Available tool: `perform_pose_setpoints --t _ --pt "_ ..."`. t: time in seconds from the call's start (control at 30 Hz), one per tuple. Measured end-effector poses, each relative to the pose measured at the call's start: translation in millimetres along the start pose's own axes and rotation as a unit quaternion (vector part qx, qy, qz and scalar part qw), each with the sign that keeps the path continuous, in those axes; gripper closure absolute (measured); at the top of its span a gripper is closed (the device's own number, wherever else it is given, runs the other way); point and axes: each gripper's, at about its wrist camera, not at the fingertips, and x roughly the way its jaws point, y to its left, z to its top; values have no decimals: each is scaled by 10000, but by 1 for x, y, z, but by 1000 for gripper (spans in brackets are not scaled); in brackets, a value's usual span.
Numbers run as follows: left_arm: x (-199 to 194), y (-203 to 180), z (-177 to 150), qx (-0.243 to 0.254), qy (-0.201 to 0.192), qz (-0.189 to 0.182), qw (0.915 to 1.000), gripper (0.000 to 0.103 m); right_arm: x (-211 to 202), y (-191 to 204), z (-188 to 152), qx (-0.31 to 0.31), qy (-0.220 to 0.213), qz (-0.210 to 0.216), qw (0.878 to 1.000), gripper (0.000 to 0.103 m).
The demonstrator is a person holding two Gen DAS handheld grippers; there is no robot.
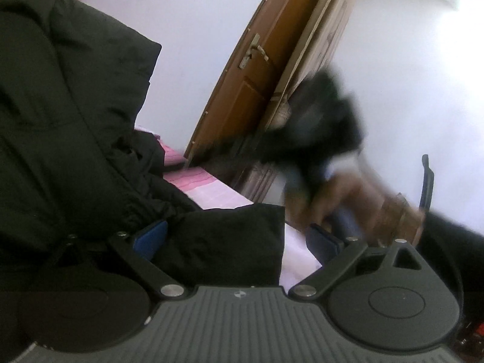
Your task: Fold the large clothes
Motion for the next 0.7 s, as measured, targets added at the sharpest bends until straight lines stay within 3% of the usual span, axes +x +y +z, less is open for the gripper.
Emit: perform_pose_setpoints --t 0.1,0.23,0.3,0.4,0.47,0.53,0.7 --pt "6 -4 3 23 31 56 10000 8 -34 29 36 -550 -748 41 9957 96" --pt "15 -6 5 33 66 111 9999 8 -24 88 53 -1627 -1225 462 9780 96" --pt "24 -9 7 52 87 133 9999 7 1 112 52 -2239 -1078 358 9680 97" --pt "17 -6 10 104 107 141 9998 7 53 110 45 -2645 -396 -502 9623 99" --pt "20 -8 9 127 157 93 9998 7 78 84 37 -2238 43 -826 9711 100" --pt "22 -9 9 145 194 28 9997 6 88 59 26 -1717 262 -666 9826 102" --pt "29 -4 14 114 193 -25 9997 7 100 36 15 -1220 293 -520 9907 103"
